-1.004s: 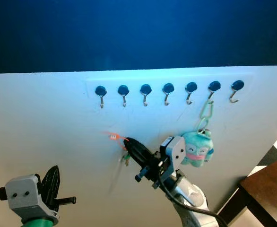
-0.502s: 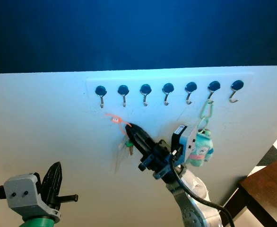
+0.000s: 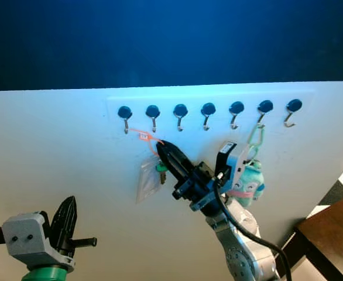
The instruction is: Hang keys on a hook
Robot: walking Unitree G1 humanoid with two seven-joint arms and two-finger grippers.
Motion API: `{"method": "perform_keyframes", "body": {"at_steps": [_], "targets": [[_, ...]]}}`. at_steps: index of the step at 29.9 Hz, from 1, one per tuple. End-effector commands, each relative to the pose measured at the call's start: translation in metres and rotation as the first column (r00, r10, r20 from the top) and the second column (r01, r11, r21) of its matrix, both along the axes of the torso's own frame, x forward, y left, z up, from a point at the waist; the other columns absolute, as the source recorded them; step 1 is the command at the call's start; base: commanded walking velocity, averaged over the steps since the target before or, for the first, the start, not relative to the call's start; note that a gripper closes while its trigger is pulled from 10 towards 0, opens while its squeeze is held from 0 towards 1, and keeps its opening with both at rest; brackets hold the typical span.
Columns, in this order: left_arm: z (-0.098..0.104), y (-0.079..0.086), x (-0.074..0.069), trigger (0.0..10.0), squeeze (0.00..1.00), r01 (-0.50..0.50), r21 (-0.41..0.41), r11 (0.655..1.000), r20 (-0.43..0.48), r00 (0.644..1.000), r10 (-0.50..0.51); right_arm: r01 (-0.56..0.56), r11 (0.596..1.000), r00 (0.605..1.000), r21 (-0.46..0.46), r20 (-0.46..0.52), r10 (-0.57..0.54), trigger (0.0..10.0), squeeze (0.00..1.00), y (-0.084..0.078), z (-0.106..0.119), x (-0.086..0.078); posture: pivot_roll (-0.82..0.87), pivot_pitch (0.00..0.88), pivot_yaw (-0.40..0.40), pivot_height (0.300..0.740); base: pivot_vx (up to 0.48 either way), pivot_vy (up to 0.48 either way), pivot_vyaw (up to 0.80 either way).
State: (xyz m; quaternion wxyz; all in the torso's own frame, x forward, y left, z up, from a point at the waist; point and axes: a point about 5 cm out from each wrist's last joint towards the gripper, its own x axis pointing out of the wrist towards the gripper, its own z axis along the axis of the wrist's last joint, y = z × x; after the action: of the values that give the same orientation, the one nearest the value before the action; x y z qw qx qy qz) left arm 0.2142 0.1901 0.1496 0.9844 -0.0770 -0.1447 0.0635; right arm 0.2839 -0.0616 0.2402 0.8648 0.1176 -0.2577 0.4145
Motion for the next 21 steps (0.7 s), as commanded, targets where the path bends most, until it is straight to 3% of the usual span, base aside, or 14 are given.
{"method": "perform_keyframes", "body": {"at_steps": [1,9,21], "targets": [[0.003,0.001,-0.001,10.0,0.00,0.003,0.009,1.000,0.010,1.000,-0.003,-0.006,1.000,1.000,0.020,0.004,0.006,10.0,0.00,0.002,0.010,0.000,-0.07,0.032,0.105,0.740,0.000,0.000,0.00],[0.005,0.000,0.000,10.0,0.00,0.008,0.014,1.000,0.017,1.000,-0.008,-0.096,0.995,0.995,-0.036,0.012,0.096,10.0,0.00,0.015,0.016,-0.001,-0.07,0.032,0.105,0.740,0.000,0.000,0.00],[0.007,0.000,-0.001,10.0,0.00,0.004,0.022,1.000,0.022,1.000,-0.005,-0.130,0.989,0.991,-0.073,0.028,0.133,10.0,0.00,0.021,0.024,0.005,-0.07,0.035,0.102,0.740,0.000,0.000,0.00]]}}
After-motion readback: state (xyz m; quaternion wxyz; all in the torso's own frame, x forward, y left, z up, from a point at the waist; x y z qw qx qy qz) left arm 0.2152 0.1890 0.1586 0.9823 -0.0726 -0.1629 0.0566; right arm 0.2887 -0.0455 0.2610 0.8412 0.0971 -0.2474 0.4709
